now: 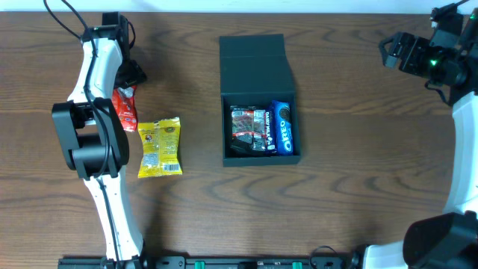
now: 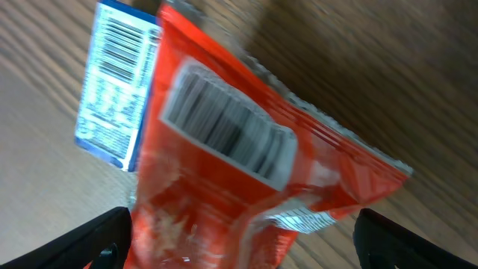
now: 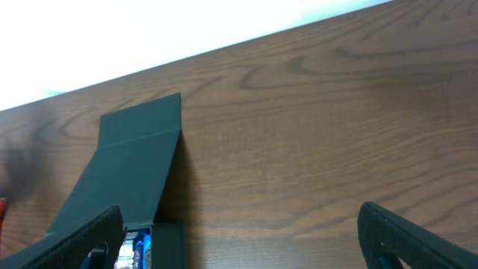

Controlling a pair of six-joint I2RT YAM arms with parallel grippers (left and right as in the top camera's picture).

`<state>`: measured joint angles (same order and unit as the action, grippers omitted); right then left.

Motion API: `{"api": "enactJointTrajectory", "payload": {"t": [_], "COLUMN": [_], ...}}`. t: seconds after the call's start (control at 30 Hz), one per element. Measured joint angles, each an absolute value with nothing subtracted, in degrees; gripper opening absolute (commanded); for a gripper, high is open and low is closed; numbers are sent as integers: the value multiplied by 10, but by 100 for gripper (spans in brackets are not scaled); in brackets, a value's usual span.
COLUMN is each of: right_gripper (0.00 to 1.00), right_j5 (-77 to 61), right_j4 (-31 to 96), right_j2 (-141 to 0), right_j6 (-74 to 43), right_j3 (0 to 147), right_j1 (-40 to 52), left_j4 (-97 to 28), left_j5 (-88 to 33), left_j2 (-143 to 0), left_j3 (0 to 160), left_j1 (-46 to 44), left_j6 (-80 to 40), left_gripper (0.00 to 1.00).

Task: Pack container
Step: 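Grasp the red candy bag with the left gripper, then carry the red candy bag into the box and release it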

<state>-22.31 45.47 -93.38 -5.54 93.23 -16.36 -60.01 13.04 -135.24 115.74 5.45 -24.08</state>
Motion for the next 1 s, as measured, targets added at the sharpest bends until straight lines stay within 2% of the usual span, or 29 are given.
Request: {"api": "enactJointTrajectory", "payload": {"t": [0.1, 0.2, 0.27, 0.53, 0.73, 1.0], "right_gripper": [99, 99, 99, 99, 99, 99], "right_j5": [-223, -223, -223, -223, -223, -223], "right_j4": [455, 455, 455, 455, 455, 451], "right_j2": [-934, -934, -934, -934, -934, -934], "right_j6": [-57, -57, -59, -60, -61, -61], "right_j3": [932, 932, 932, 932, 932, 932], "right_j1": [-164, -162, -161, -159, -158, -158], "left_j4": [-601, -601, -601, -601, -606, -617], "left_j5": [121, 119, 116, 108, 108, 106], "left_j2": [-1360, -1364, -1364, -1364, -1363, -1342], "left_j3": [1157, 1157, 1157, 1157, 1161, 1159], "left_j1": [54, 54, 55, 55, 53, 49], "left_j6": [-238, -233, -230, -225, -224, -225], "left_gripper": [85, 61, 51, 21, 11, 9]}}
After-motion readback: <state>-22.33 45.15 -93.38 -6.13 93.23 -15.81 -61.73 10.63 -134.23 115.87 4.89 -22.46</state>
